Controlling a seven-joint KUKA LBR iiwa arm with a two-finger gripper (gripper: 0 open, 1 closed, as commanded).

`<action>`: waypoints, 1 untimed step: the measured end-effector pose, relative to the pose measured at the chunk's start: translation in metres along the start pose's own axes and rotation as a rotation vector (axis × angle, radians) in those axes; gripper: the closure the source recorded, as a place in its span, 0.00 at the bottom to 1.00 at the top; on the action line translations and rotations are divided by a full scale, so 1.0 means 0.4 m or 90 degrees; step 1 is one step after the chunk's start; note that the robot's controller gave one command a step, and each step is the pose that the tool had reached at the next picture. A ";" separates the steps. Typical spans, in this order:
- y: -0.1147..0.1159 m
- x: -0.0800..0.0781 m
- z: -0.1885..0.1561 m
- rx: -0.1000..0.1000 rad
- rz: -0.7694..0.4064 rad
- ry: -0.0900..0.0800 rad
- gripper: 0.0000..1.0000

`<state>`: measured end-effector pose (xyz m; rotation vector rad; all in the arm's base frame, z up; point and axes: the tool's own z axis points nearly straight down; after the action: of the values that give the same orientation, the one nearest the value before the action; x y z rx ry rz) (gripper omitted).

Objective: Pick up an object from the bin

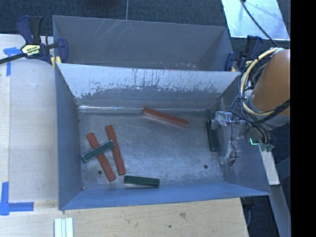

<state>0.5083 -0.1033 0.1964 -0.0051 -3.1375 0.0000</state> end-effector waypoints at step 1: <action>0.200 -0.089 0.075 -0.002 0.035 -0.005 0.00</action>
Offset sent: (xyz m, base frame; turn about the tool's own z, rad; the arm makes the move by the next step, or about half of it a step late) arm 0.0337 0.0745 -0.0286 0.0622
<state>0.5439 -0.0233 0.1662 -0.0907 -3.1442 -0.0052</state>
